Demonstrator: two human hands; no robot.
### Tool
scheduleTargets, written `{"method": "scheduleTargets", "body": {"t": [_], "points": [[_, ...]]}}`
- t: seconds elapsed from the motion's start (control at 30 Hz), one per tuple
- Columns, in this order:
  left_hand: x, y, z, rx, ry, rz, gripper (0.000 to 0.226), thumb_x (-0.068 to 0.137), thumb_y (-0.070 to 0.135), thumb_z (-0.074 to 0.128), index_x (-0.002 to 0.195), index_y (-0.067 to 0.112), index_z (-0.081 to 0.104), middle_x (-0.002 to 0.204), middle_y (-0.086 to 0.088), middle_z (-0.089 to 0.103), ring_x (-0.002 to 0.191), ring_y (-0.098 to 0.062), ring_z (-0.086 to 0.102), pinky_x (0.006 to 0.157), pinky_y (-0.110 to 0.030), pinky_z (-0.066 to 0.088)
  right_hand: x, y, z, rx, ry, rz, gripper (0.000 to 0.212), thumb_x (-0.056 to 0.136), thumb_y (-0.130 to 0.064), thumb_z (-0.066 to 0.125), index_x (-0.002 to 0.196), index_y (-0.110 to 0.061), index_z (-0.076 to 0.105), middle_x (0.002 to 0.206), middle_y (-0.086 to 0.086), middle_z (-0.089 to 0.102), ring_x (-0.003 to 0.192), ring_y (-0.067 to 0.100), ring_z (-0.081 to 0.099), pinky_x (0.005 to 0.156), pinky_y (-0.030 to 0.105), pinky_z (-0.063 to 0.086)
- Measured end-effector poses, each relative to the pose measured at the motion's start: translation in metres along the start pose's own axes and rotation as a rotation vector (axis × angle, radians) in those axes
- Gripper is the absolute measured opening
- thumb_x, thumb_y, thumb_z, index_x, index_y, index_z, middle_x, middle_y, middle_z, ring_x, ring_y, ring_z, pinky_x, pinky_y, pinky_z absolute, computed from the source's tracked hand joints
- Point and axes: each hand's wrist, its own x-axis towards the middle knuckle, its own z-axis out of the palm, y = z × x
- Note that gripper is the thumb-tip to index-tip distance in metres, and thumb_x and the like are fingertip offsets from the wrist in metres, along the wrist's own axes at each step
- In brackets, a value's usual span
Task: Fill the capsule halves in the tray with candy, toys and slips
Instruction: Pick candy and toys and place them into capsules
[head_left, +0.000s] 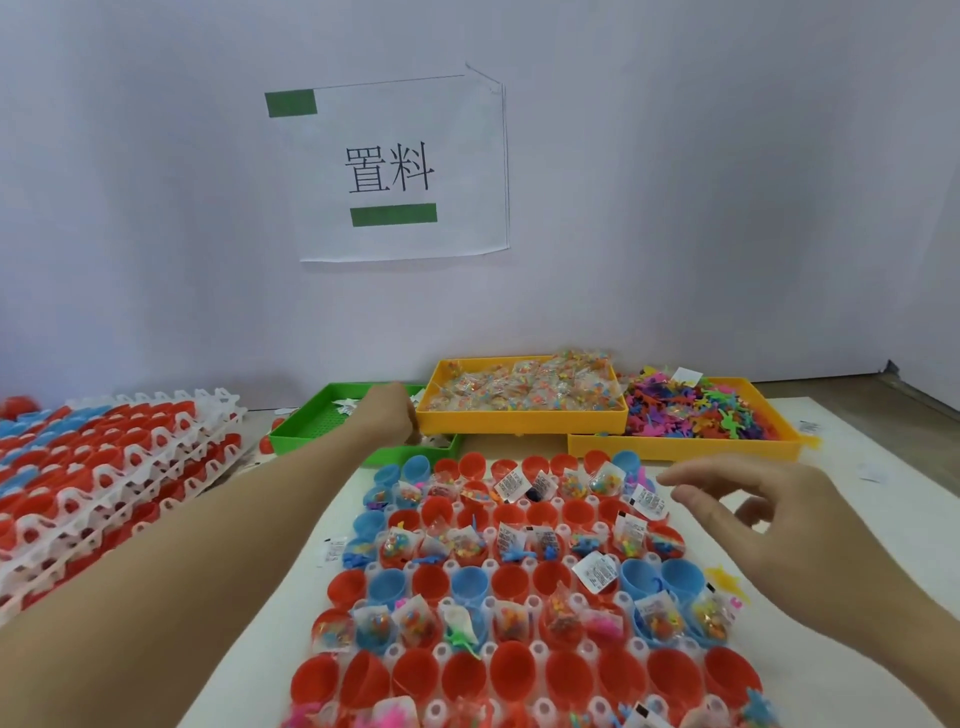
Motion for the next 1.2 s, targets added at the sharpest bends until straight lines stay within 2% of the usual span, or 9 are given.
{"method": "scheduleTargets", "body": {"t": [0.1,0.3,0.43,0.6,0.7,0.8,1.0,1.1,1.2], "points": [[0.001,0.000,-0.001,0.000,0.014,-0.006,0.016,0.075,0.013,0.082,0.087,0.005,0.077,0.073,-0.008,0.066,0.061,-0.015,0.054,0.059,-0.026,0.042,-0.007,0.016,0.006,0.017,0.033,-0.002,0.030,0.087,-0.010,0.072,0.088,-0.040,0.074,0.086,-0.028,0.071,0.085,0.006,0.064,0.057,0.026,0.050],[-0.007,-0.009,-0.011,-0.183,0.158,-0.031,0.010,0.079,0.008,0.078,0.084,0.002,0.073,0.089,-0.016,0.073,0.073,-0.019,0.061,0.068,-0.026,0.049,-0.011,0.021,0.010,0.012,0.025,-0.010,0.034,0.087,-0.006,0.071,0.088,-0.041,0.074,0.085,-0.026,0.071,0.080,0.007,0.064,0.052,0.027,0.049],[-0.032,-0.009,-0.032,-0.409,0.294,-0.072,0.013,0.078,0.012,0.080,0.073,0.008,0.069,0.081,-0.012,0.070,0.066,-0.016,0.060,0.057,-0.024,0.046,-0.013,0.017,0.011,0.010,0.036,-0.017,0.034,0.087,-0.006,0.072,0.089,-0.039,0.074,0.086,-0.027,0.071,0.081,0.006,0.065,0.055,0.025,0.050],[-0.103,0.015,-0.051,-0.703,0.242,0.058,0.013,0.080,0.021,0.080,0.081,0.011,0.072,0.069,-0.008,0.073,0.056,-0.011,0.066,0.051,-0.020,0.052,-0.005,-0.018,0.009,0.016,0.016,-0.062,0.024,0.089,-0.012,0.071,0.095,-0.035,0.074,0.090,-0.030,0.070,0.088,-0.002,0.066,0.067,0.022,0.054],[-0.159,0.043,-0.052,-0.832,0.136,0.201,0.013,0.080,0.021,0.079,0.079,0.008,0.074,0.066,-0.009,0.073,0.052,-0.010,0.062,0.053,-0.020,0.051,-0.004,-0.051,0.009,0.088,-0.117,-0.091,0.015,0.088,-0.027,0.071,0.100,-0.036,0.074,0.091,-0.026,0.072,0.090,-0.004,0.068,0.074,0.021,0.056],[-0.205,0.069,-0.047,-0.876,0.042,0.324,0.012,0.080,0.018,0.078,0.080,0.006,0.075,0.064,-0.007,0.073,0.054,-0.010,0.064,0.054,-0.021,0.051,-0.011,-0.084,0.013,0.198,-0.221,-0.113,0.024,0.086,-0.036,0.071,0.109,-0.031,0.072,0.092,-0.017,0.075,0.089,-0.001,0.070,0.079,0.016,0.055],[-0.259,0.087,-0.050,-0.994,0.062,0.444,0.007,0.080,0.020,0.078,0.078,0.014,0.075,0.066,0.000,0.074,0.060,-0.014,0.071,0.059,-0.022,0.057,-0.035,-0.108,0.004,0.275,-0.090,-0.106,0.018,0.081,-0.036,0.074,0.094,-0.023,0.074,0.079,-0.004,0.076,0.076,0.014,0.073,0.078,0.040,0.058],[-0.274,0.088,-0.047,-0.981,0.065,0.498,0.006,0.081,0.020,0.078,0.078,0.016,0.074,0.065,0.001,0.074,0.061,-0.013,0.071,0.062,-0.027,0.058,-0.048,-0.109,-0.006,0.267,-0.152,-0.097,0.023,0.077,-0.041,0.070,0.087,-0.022,0.076,0.080,-0.005,0.075,0.077,0.012,0.072,0.076,0.031,0.059],[-0.286,0.088,-0.039,-0.935,0.048,0.522,0.006,0.081,0.022,0.078,0.079,0.018,0.075,0.067,0.001,0.074,0.063,-0.013,0.071,0.064,-0.033,0.058,-0.058,-0.106,-0.012,0.242,-0.180,-0.096,0.004,0.082,-0.023,0.076,0.078,-0.025,0.076,0.075,-0.010,0.074,0.073,0.005,0.070,0.068,0.014,0.054]]}}
